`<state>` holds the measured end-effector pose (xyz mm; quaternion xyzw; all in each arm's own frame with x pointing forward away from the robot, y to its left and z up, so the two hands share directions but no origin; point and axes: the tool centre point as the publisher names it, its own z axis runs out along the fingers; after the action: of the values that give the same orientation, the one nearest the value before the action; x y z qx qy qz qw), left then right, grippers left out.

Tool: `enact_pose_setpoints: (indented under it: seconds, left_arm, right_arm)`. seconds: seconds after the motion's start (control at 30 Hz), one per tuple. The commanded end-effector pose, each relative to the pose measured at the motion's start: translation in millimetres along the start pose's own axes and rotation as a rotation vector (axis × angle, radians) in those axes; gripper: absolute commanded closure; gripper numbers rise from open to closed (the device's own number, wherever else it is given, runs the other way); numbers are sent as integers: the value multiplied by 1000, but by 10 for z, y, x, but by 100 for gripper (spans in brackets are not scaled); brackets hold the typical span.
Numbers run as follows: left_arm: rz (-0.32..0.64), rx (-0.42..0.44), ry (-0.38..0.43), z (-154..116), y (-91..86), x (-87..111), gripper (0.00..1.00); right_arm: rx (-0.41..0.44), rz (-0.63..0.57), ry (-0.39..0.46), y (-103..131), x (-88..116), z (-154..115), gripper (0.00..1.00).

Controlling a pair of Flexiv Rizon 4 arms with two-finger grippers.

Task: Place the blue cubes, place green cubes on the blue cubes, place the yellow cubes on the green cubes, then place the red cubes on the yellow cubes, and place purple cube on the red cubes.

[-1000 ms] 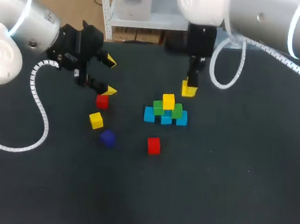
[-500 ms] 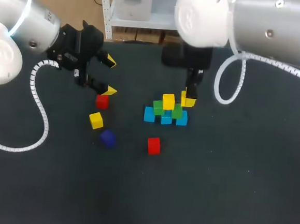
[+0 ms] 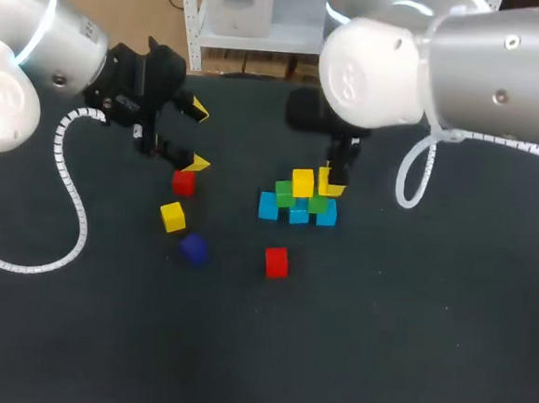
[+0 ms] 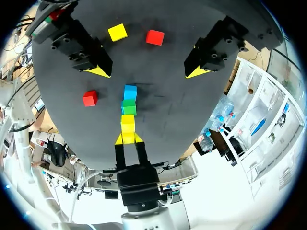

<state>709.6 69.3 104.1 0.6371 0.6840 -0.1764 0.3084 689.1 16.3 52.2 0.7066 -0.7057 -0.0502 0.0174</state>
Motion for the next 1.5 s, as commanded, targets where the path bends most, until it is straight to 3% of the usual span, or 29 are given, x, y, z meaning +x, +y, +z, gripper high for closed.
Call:
enact_pose_setpoints:
  seconds: [0.03, 1.5]
  left_arm:
    - [3, -2, -7, -4, -8, 20, 0]
    - [3, -2, -7, -4, -8, 20, 0]
  right_arm:
    - [22, -3, -5, 12, 5, 3, 100]
    - [-8, -30, 0, -41, -28, 88, 100]
